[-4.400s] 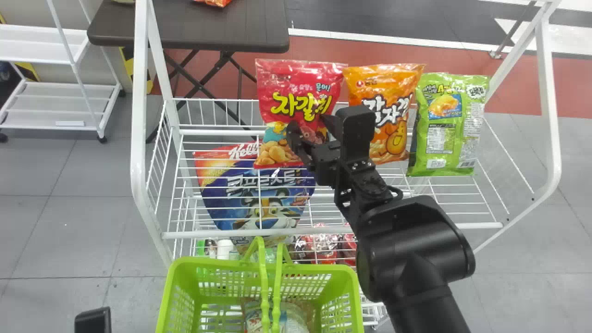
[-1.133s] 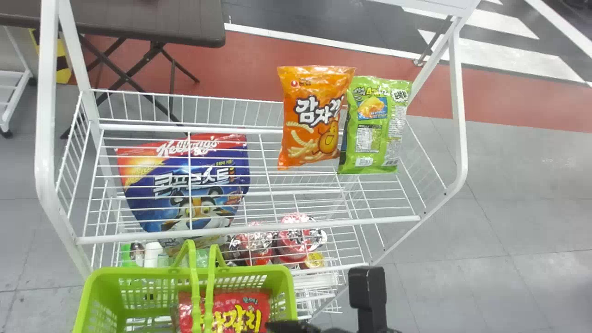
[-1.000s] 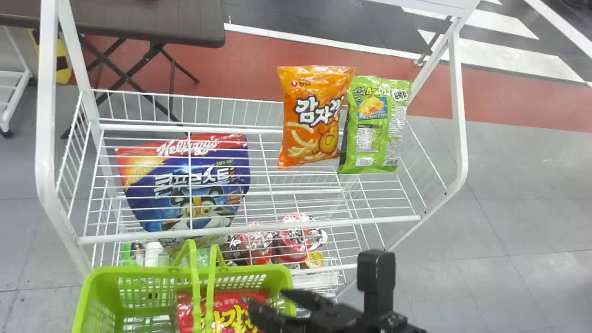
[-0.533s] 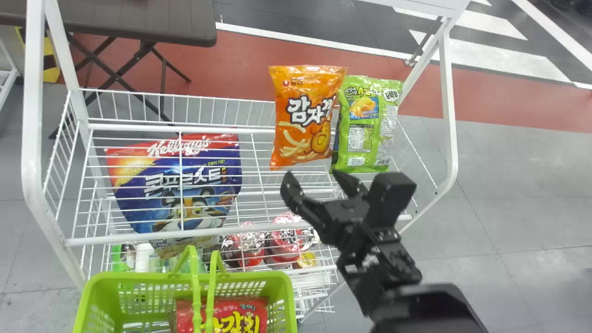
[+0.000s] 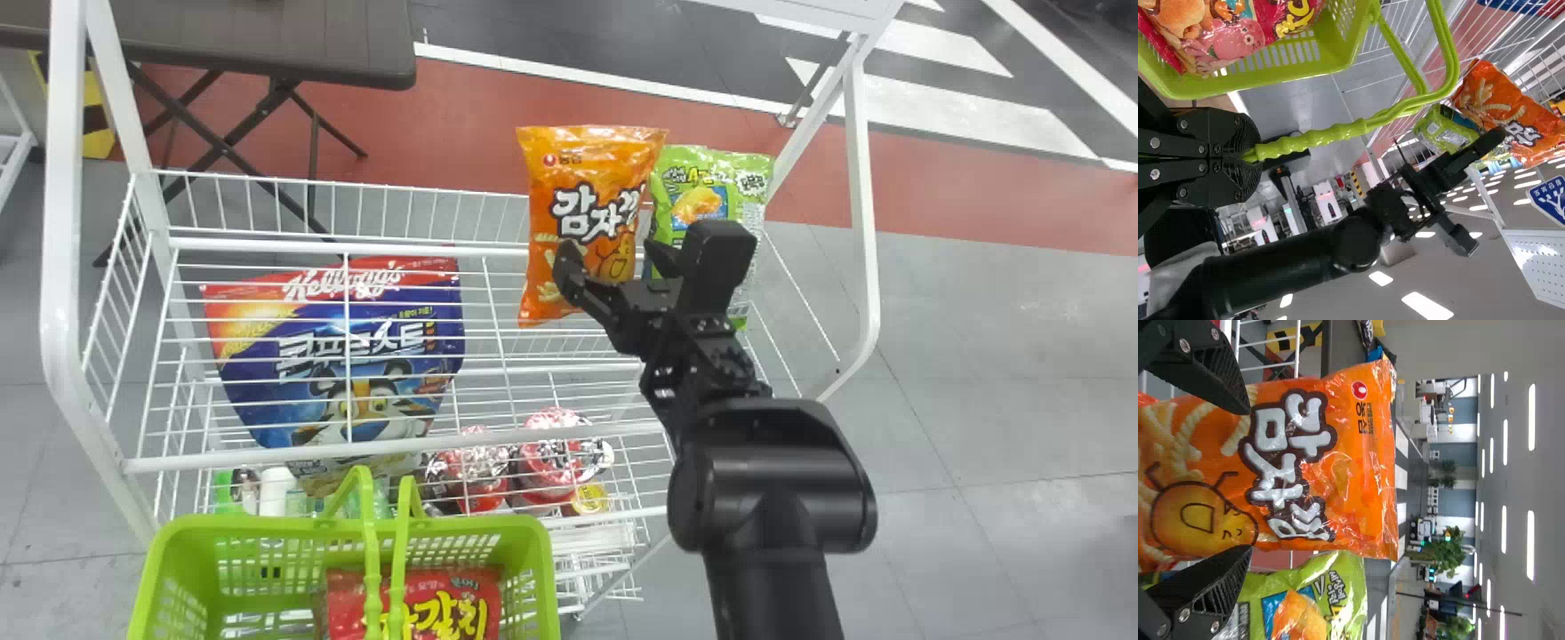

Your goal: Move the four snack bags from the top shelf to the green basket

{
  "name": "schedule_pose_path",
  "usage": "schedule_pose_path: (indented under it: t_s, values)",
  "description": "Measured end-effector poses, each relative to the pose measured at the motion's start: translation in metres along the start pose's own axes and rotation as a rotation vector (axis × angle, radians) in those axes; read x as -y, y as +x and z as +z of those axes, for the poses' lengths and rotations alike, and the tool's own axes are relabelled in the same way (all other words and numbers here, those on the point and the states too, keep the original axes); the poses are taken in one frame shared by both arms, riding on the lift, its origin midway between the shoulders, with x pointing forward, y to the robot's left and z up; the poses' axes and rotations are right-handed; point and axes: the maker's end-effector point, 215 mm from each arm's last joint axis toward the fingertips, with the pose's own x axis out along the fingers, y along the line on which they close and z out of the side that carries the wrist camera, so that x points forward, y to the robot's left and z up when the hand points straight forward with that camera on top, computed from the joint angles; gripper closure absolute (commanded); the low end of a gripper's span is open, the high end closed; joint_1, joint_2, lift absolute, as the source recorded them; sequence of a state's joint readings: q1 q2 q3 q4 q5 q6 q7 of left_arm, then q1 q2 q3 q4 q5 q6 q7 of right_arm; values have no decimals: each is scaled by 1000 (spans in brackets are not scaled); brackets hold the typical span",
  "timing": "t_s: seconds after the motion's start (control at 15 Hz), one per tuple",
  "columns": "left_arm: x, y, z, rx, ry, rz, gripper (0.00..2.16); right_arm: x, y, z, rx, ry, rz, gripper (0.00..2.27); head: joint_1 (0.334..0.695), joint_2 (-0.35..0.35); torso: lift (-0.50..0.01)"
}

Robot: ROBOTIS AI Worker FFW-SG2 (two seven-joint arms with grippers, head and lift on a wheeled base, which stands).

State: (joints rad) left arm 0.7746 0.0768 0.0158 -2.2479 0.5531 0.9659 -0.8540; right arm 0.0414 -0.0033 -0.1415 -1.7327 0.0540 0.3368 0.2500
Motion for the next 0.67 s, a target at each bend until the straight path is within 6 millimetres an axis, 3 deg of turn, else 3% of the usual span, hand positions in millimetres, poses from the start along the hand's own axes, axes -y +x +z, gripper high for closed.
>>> schedule_pose_path:
  t_s: [0.13, 0.33, 0.67]
  values:
    - [-2, 0, 2, 1, 2, 5, 1156, -5, 13, 2, -8, 1, 49, 1939, 695, -350, 0]
    - [-5, -2, 5, 2, 6, 10, 1160, -15, 18, 0, -30, -6, 96, 2125, 695, -334, 0]
    - [-5, -3, 8, 5, 10, 8, 1160, -32, 15, 0, -32, -3, 156, 2132, 695, -309, 0]
